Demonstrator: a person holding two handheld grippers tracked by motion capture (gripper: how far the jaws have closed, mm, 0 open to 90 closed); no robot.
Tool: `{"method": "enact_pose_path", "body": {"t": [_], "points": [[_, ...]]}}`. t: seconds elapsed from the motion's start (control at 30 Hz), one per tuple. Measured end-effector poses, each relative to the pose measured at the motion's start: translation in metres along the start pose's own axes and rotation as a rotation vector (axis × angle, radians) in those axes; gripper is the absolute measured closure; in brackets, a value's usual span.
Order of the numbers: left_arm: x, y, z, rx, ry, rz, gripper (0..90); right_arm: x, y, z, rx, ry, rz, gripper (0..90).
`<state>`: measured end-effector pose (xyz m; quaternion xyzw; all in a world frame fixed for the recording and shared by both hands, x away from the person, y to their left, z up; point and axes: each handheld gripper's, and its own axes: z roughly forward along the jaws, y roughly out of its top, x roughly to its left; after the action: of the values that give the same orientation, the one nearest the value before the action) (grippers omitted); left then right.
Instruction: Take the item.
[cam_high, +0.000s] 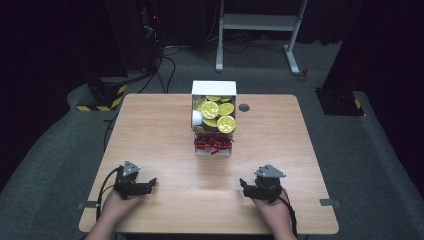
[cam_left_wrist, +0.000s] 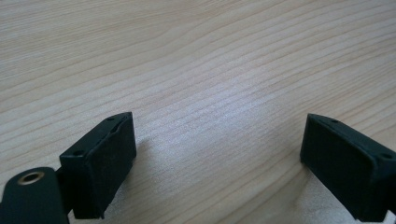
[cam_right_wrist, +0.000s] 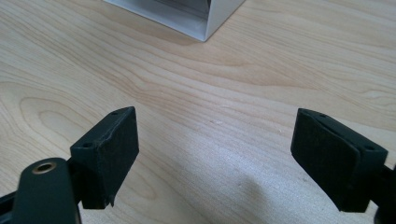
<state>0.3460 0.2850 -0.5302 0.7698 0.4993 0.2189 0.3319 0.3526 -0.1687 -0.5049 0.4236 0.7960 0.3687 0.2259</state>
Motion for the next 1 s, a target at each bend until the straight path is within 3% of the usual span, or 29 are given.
{"method": "enact_pose_path", "body": {"t": [1.0], "points": [[0.001, 0.0, 0.0, 0.004, -0.003, 0.007, 10.9, 0.015, 0.022, -0.017, -0.11, 0.085, -0.033, 16.6]]}}
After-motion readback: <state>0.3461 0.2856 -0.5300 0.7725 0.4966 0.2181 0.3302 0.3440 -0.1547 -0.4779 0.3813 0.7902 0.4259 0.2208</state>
